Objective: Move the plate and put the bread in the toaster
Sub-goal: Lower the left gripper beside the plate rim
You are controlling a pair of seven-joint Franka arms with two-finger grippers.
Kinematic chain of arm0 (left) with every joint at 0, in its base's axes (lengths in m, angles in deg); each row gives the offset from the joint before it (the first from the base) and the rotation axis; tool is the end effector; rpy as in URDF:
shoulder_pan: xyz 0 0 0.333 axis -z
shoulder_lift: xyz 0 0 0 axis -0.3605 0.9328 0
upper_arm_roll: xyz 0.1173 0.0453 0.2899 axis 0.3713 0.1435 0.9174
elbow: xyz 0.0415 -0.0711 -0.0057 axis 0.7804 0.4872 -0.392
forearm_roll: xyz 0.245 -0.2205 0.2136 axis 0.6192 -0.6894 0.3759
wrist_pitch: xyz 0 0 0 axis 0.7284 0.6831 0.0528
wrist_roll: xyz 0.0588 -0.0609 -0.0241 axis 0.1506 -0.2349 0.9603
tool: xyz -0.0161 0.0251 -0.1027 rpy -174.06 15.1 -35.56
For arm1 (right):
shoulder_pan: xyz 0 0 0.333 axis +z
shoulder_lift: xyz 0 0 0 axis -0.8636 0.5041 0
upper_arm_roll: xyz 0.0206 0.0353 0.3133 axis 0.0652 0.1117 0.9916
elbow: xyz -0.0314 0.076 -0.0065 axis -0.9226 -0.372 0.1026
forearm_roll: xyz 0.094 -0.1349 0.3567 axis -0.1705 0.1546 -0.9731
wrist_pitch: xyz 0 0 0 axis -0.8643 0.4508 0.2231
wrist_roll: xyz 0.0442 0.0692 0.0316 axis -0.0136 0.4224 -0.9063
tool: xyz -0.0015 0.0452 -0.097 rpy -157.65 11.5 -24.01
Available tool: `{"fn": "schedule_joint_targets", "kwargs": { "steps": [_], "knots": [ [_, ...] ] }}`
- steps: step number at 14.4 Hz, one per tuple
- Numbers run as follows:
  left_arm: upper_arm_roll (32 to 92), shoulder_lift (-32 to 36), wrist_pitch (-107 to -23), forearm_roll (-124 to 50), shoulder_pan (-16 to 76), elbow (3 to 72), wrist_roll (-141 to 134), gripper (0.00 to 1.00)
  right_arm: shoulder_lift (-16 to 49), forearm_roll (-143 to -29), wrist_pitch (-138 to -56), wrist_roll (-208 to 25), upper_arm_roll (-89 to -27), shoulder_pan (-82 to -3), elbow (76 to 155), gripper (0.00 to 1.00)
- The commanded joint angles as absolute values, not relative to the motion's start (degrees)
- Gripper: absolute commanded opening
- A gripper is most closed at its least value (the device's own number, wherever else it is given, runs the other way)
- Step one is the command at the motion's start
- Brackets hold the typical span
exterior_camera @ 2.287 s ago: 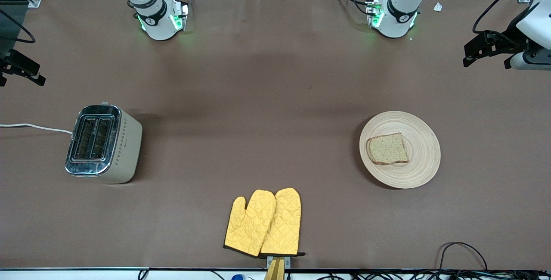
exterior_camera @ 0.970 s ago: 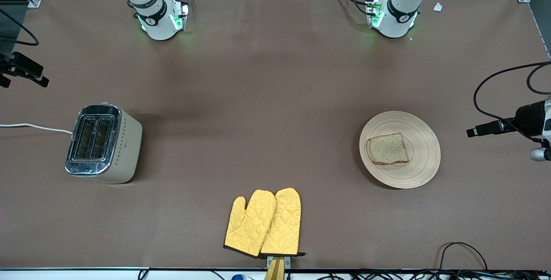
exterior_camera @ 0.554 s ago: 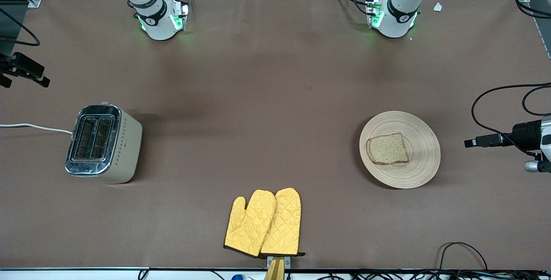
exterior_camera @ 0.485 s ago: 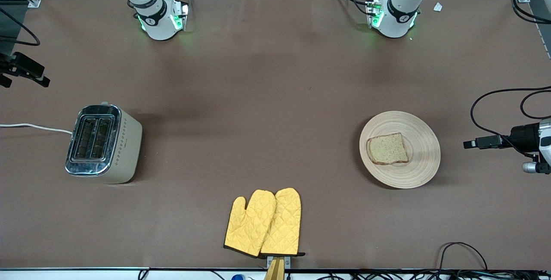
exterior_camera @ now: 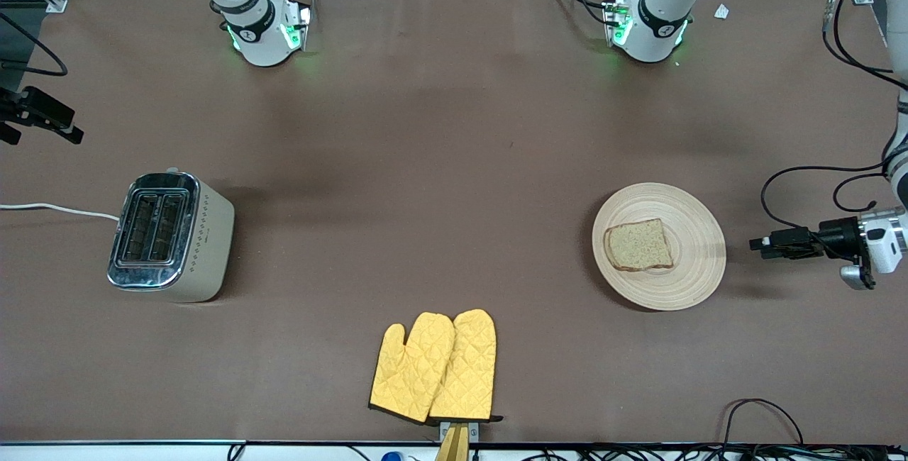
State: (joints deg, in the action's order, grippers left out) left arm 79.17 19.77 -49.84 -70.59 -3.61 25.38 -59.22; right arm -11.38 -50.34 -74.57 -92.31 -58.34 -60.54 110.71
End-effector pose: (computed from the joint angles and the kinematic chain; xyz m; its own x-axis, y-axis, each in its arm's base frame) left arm 0.6307 0.2169 0.2039 0.9961 -0.0680 0.0561 -0.0873 -0.6750 0.7326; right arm 0.5340 -0.0626 0.6315 0.9988 -0.0123 0.0469 -0.0113 -0.9997 -0.0209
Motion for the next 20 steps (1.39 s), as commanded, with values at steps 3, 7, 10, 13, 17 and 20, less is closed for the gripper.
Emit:
{"fn": "schedule_joint_targets", "kwargs": {
  "steps": [3,7,10,13,17,20],
  "knots": [
    [78.63,23.21,-49.20,-72.51,-3.22,24.20,-61.84,0.70,-13.50,-50.23,-75.86,-92.87,-57.92,-61.13,113.27,1.00],
    [78.54,25.05,-49.03,-72.42,-2.87,24.20,-64.47,0.50,-13.58,-50.23,-75.86,-92.87,-57.92,-61.13,113.53,1.00],
    [78.45,25.59,-48.68,-72.42,-2.51,24.20,-64.56,0.33,-13.58,-50.23,-76.04,-92.87,-57.92,-61.13,113.62,1.00],
    [78.36,26.29,-47.44,-72.24,-2.34,24.20,-64.56,0.12,-13.58,-50.23,-76.04,-92.87,-57.92,-61.13,113.62,1.00],
    [76.00,25.85,-47.27,-72.15,-2.51,24.02,-66.06,0.00,-13.58,-50.23,-75.95,-92.87,-57.92,-61.31,113.62,1.00],
    [72.13,24.89,-45.69,-72.51,-3.48,23.49,-63.09,0.00,-13.50,-50.23,-75.86,-92.87,-57.92,-61.57,113.62,1.00]
  ]
}}
